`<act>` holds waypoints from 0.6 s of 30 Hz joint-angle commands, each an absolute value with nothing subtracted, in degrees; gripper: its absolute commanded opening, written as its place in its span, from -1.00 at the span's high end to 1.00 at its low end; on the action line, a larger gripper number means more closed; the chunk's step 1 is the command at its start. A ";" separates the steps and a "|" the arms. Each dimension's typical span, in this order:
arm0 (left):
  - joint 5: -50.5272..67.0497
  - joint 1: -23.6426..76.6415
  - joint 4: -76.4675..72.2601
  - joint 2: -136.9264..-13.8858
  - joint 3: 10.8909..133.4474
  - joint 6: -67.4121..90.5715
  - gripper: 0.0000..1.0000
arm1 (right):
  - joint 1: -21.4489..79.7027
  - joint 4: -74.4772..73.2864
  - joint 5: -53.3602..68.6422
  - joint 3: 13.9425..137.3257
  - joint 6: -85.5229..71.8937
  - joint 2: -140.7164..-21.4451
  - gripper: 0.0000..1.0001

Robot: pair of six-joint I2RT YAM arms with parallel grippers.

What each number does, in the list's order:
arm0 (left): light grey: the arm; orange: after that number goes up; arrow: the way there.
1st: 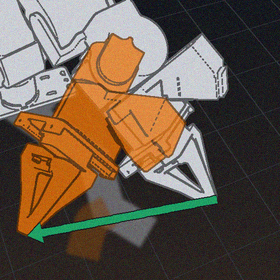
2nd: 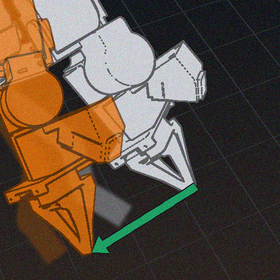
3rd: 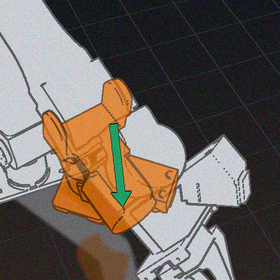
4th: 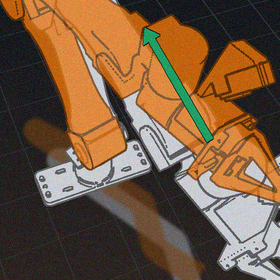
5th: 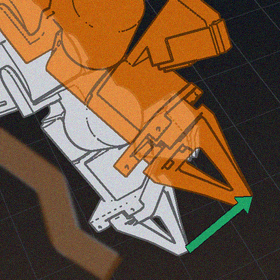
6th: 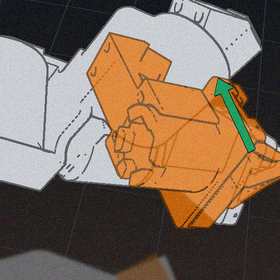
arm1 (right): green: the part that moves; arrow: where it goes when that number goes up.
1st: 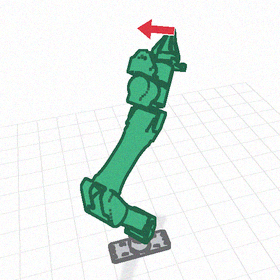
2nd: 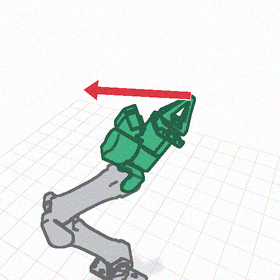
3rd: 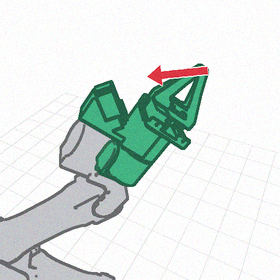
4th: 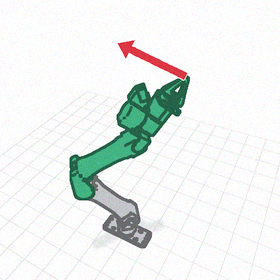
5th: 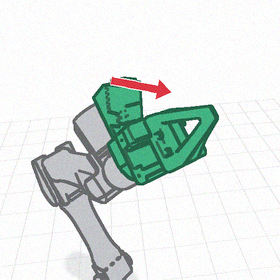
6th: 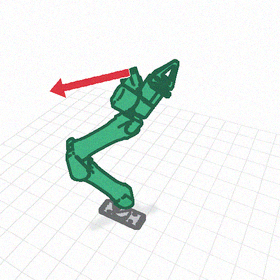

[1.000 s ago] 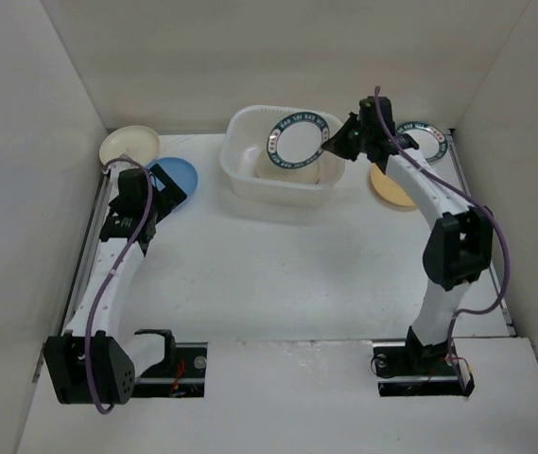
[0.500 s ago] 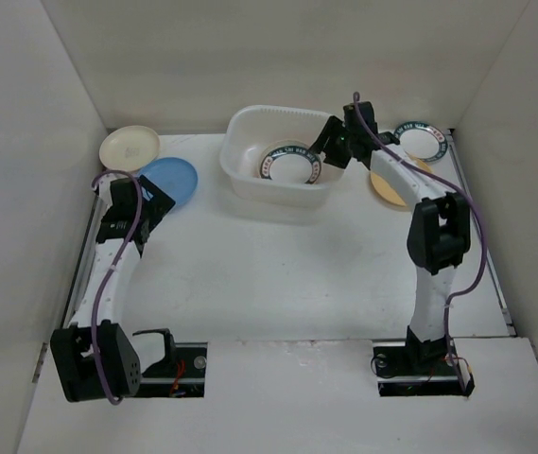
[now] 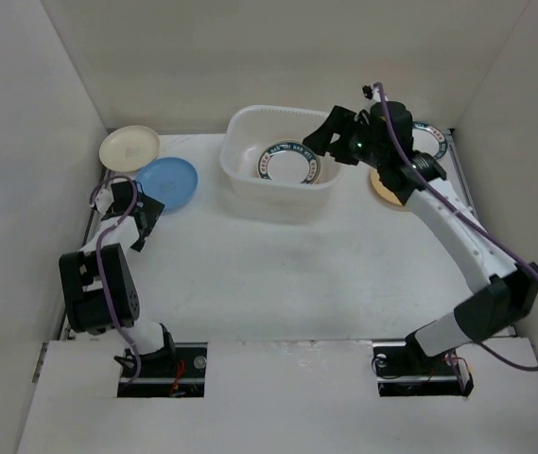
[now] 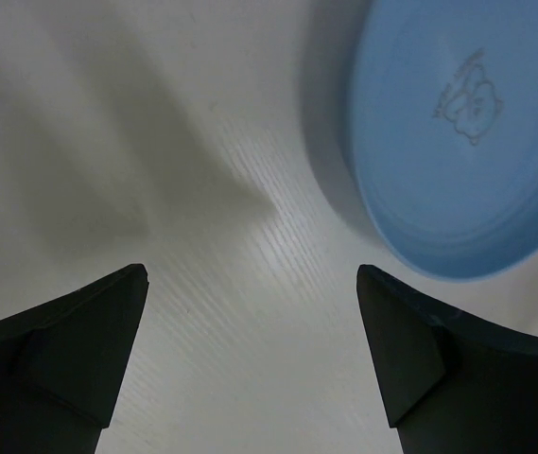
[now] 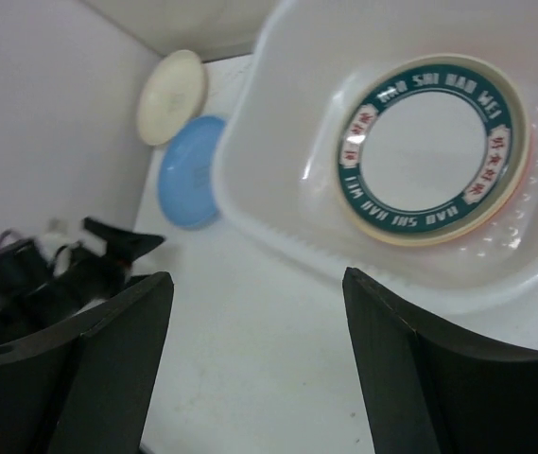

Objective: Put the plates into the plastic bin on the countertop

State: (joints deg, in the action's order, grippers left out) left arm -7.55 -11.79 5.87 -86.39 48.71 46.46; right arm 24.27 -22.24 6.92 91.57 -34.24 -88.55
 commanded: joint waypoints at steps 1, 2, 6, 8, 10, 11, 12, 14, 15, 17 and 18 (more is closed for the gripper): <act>-7.91 -12.35 2.20 -90.08 52.81 48.95 -0.84 | 24.83 -17.50 8.00 83.43 -32.52 -82.11 -0.55; -7.65 -12.26 2.11 -91.65 54.13 49.74 -0.83 | 24.91 -16.97 8.17 81.32 -32.61 -80.35 -0.55; -7.12 -12.09 1.41 -96.14 58.61 51.41 -0.74 | 25.09 -16.35 8.96 75.25 -33.22 -74.72 -0.53; -7.12 -12.00 1.67 -98.16 60.55 51.85 -0.72 | 25.18 -16.26 8.44 73.31 -33.57 -72.61 -0.53; -6.77 -12.00 1.76 -100.54 62.39 52.47 -0.71 | 25.18 -16.17 8.17 71.73 -33.75 -70.94 -0.53; -6.51 -12.00 1.76 -101.42 63.01 52.82 -0.70 | 25.18 -16.08 8.17 71.02 -33.75 -70.23 -0.52; -6.24 -12.00 1.84 -102.73 63.97 53.08 -0.69 | 25.18 -16.08 8.09 70.49 -33.75 -69.88 -0.52; -5.72 -12.00 2.02 -105.02 65.47 53.52 -0.62 | 25.00 -16.08 7.91 69.35 -34.10 -68.56 -0.52; -5.63 -12.00 2.11 -106.25 66.26 53.53 -0.54 | 24.74 -16.00 7.82 68.74 -34.36 -68.03 -0.51; -5.62 -11.82 2.81 -108.27 67.49 53.61 -0.40 | 24.30 -15.82 7.30 67.94 -34.80 -66.98 -0.51; -5.62 -11.65 3.42 -109.06 68.02 53.70 -0.28 | 23.95 -15.82 7.12 67.68 -34.89 -66.54 -0.51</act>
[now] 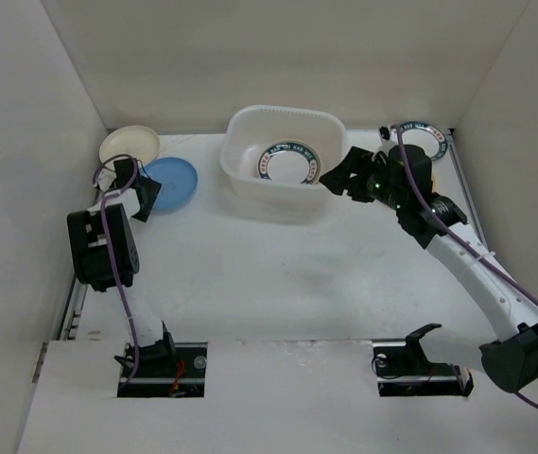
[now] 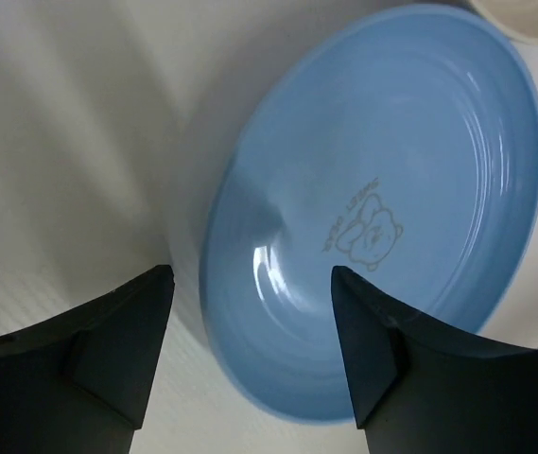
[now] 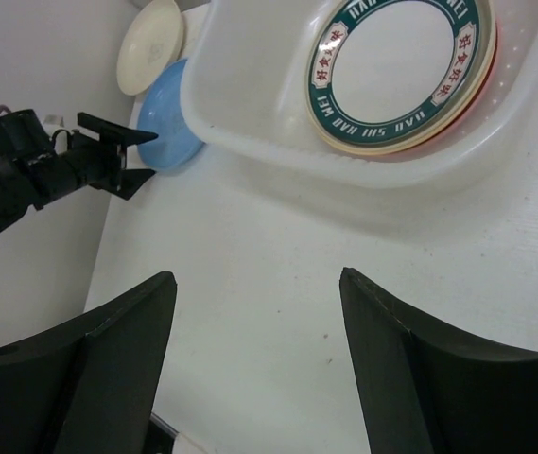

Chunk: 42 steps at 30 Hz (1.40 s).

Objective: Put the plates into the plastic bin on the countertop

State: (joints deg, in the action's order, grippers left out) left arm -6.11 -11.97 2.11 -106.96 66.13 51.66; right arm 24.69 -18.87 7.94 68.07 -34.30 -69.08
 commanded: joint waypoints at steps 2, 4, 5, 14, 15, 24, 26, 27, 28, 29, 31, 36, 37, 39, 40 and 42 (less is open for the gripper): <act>-5.97 -11.03 4.57 -109.77 68.47 53.88 -0.05 | 23.51 -15.82 7.12 67.33 -34.98 -65.92 -0.51; -5.80 -10.77 4.75 -110.13 68.29 53.88 0.26 | 23.07 -15.82 7.12 67.15 -34.98 -65.66 -0.51; -5.63 -10.77 4.83 -110.21 68.12 53.88 0.38 | 22.90 -15.82 7.12 67.06 -34.98 -65.65 -0.50; -2.64 -9.72 4.83 -98.20 60.57 51.86 0.98 | 22.37 -14.51 8.87 67.33 -35.60 -67.76 -0.50; -2.55 -9.37 4.92 -94.87 59.51 51.07 0.98 | 22.28 -14.24 9.31 67.24 -35.68 -68.02 -0.50; 6.66 -11.30 8.78 -77.17 69.94 47.64 0.95 | 20.61 -13.45 11.16 66.53 -36.04 -67.77 -0.49; 10.79 -8.68 10.36 -79.26 77.57 45.89 0.94 | 19.91 -13.45 10.55 65.83 -36.04 -66.54 -0.49; 12.55 -6.48 11.50 -81.10 81.52 45.01 0.94 | 19.38 -13.45 10.29 65.31 -36.12 -65.84 -0.49; 13.44 -4.81 12.30 -82.52 84.17 44.30 0.94 | 18.86 -13.80 10.28 64.87 -36.30 -65.22 -0.49; 14.49 -2.18 13.17 -84.70 87.59 43.51 0.93 | 18.33 -14.15 10.28 64.34 -36.39 -64.52 -0.49; 15.82 2.13 14.32 -88.93 93.14 41.40 0.92 | 17.62 -14.59 10.28 62.94 -36.47 -62.68 -0.49; 18.72 11.19 20.55 -102.54 107.99 36.75 0.91 | 16.65 -15.91 8.71 58.81 -37.44 -56.88 -0.49; 18.63 12.25 21.35 -104.40 109.76 36.04 0.91 | 16.39 -16.26 7.83 57.84 -37.70 -55.56 -0.49; 18.28 14.27 22.23 -108.96 113.36 35.33 0.90 | 15.60 -17.31 6.07 56.00 -38.32 -52.84 -0.49; 18.11 14.72 22.15 -110.55 114.16 35.25 0.90 | 15.08 -17.75 5.37 55.20 -38.58 -51.52 -0.49; 17.67 15.60 22.06 -114.50 116.62 34.98 0.90 | 13.32 -18.89 3.96 53.45 -39.46 -49.06 -0.50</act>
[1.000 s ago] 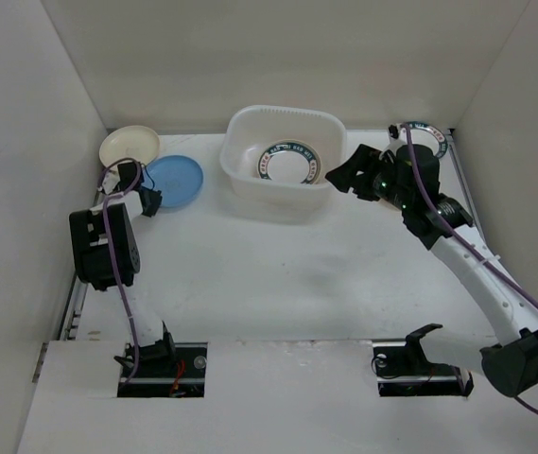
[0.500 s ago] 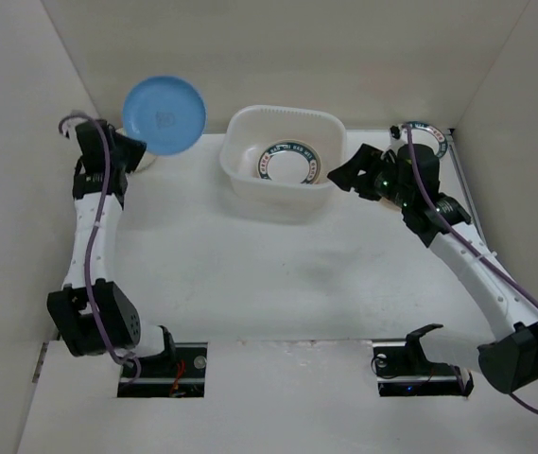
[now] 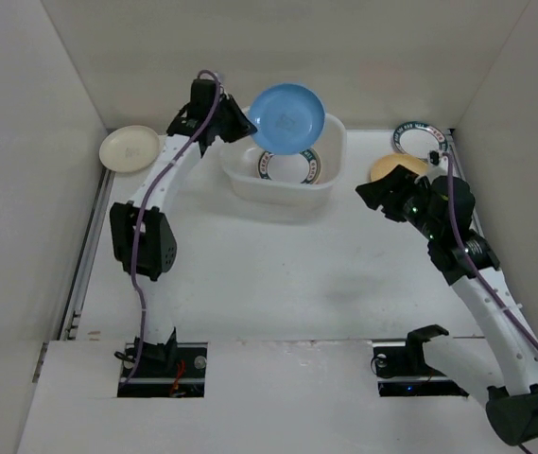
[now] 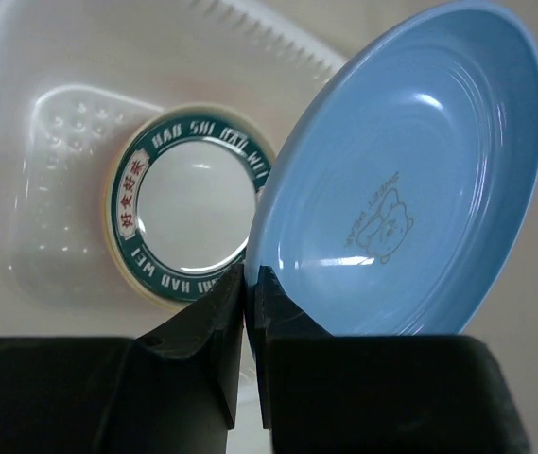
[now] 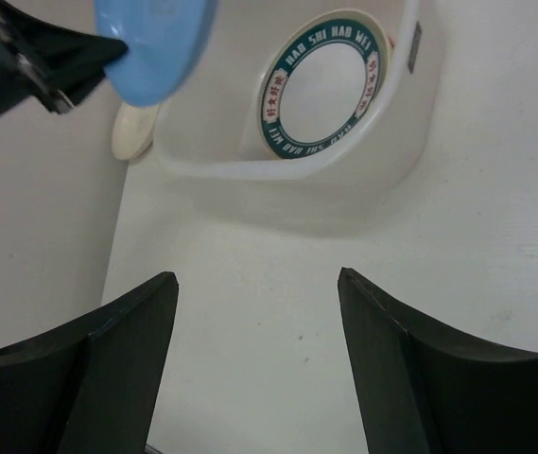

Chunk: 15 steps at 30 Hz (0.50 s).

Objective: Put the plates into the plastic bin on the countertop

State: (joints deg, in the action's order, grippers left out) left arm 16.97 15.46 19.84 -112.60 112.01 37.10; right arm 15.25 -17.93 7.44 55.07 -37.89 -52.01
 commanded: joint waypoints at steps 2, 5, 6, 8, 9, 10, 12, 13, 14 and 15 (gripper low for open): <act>17.93 16.12 22.41 -118.37 119.26 34.54 0.89 | 11.57 -19.60 3.43 52.13 -39.81 -47.64 -0.50; 18.02 16.92 22.94 -124.17 123.04 34.10 0.89 | 7.79 -20.39 3.78 50.37 -40.34 -45.53 -0.50; 18.10 17.00 23.11 -125.58 124.00 34.10 0.89 | 6.56 -20.39 4.04 49.67 -40.52 -44.92 -0.50; 18.11 17.27 23.55 -128.48 126.03 34.10 0.89 | 4.18 -20.65 4.39 48.87 -40.69 -44.04 -0.50; 18.19 17.44 23.64 -129.89 126.99 34.01 0.88 | 3.13 -20.83 4.57 48.52 -40.78 -43.77 -0.50; 18.02 17.62 23.64 -131.03 127.70 33.84 0.85 | 2.07 -21.00 4.57 48.25 -40.78 -43.68 -0.50; 17.67 17.88 23.64 -132.53 128.49 33.23 0.78 | 0.31 -20.92 4.66 47.55 -40.87 -44.21 -0.50; 17.49 18.06 23.64 -133.15 128.76 32.87 0.67 | -0.39 -20.66 4.75 47.11 -40.96 -44.64 -0.50; 17.14 18.15 23.47 -133.33 128.59 32.61 0.58 | -1.01 -20.39 4.75 46.67 -41.31 -45.17 -0.50; 17.05 18.23 23.38 -133.42 128.50 32.43 0.53 | -1.71 -19.87 4.75 46.15 -41.83 -45.78 -0.50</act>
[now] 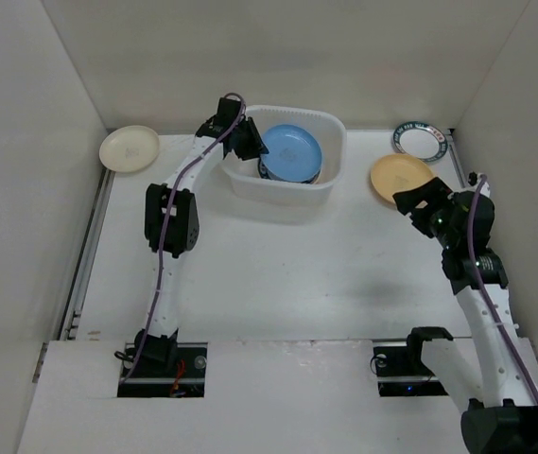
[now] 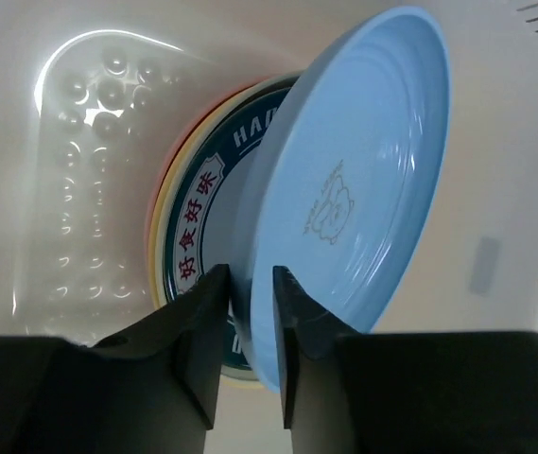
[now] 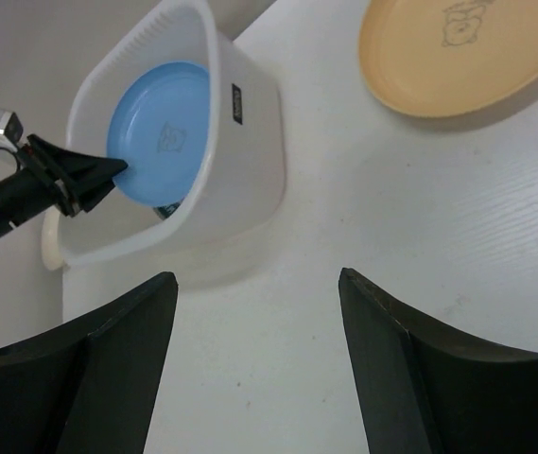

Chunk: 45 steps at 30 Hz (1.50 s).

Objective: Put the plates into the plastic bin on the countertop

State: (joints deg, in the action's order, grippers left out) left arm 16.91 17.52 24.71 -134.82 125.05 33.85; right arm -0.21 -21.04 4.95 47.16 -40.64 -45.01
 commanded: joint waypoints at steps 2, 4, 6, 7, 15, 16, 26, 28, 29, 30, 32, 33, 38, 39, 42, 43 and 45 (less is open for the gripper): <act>16.88 18.50 23.03 -132.98 127.97 31.56 0.27 | -3.29 -18.38 4.83 45.01 -43.15 -47.02 -0.50; 16.53 18.68 22.76 -131.41 127.27 30.77 -0.02 | -5.57 -16.36 4.75 43.86 -45.25 -49.12 -0.50; 16.00 18.76 22.33 -129.12 126.30 30.06 -0.33 | -7.85 -14.60 4.83 43.07 -47.45 -51.75 -0.50; 15.56 18.76 22.15 -127.37 125.43 29.80 -0.51 | -9.52 -13.11 5.01 42.63 -49.11 -54.12 -0.50; 13.72 16.93 17.94 -105.42 111.12 29.79 -1.00 | -15.42 -0.72 8.79 43.94 -56.15 -74.59 -0.46; 12.93 16.40 17.15 -103.03 109.09 30.06 -1.00 | -15.86 0.51 9.05 44.21 -57.21 -76.62 -0.45; 7.21 3.13 14.86 -81.58 86.68 32.51 -1.00 | -17.10 6.68 9.23 55.27 -66.09 -97.19 -0.36; 5.98 0.67 14.59 -78.33 83.07 33.22 -1.00 | -17.01 6.59 8.79 57.73 -67.23 -100.36 -0.35; 5.54 -0.21 14.68 -77.18 82.01 33.40 -1.00 | -17.01 6.24 8.79 58.88 -67.67 -101.85 -0.35; 4.84 -1.18 14.94 -76.12 80.87 33.49 -1.00 | -16.83 5.98 8.70 60.02 -68.28 -103.17 -0.34; 3.70 -2.68 15.82 -74.71 79.37 33.57 -1.00 | -16.83 4.93 8.88 61.95 -69.78 -105.46 -0.33; 3.17 -3.55 16.43 -74.10 78.67 33.75 -1.00 | -16.83 4.31 8.88 62.83 -70.22 -106.43 -0.32; 2.29 -6.72 18.72 -72.16 75.42 34.80 -1.00 | -15.43 0.27 8.27 64.95 -70.58 -108.02 -0.31; 2.29 -6.90 18.89 -71.98 74.98 34.80 -1.00 | -14.99 0.00 8.09 64.95 -70.58 -108.28 -0.31; 2.29 -7.25 18.98 -71.72 73.66 35.16 -1.00 | -14.46 -0.18 8.00 65.74 -70.75 -109.77 -0.23; 2.46 -7.34 18.98 -71.72 73.39 35.24 -1.00 | -14.37 -0.35 8.00 66.18 -70.84 -110.38 -0.18; 2.72 -7.60 19.07 -71.81 73.21 35.42 -1.00 | -14.11 -0.79 8.00 67.06 -71.01 -111.27 -0.01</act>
State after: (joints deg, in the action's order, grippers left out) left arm 2.79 -7.25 19.49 -73.30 74.00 34.35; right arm -14.79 0.16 8.80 64.16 -69.67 -110.10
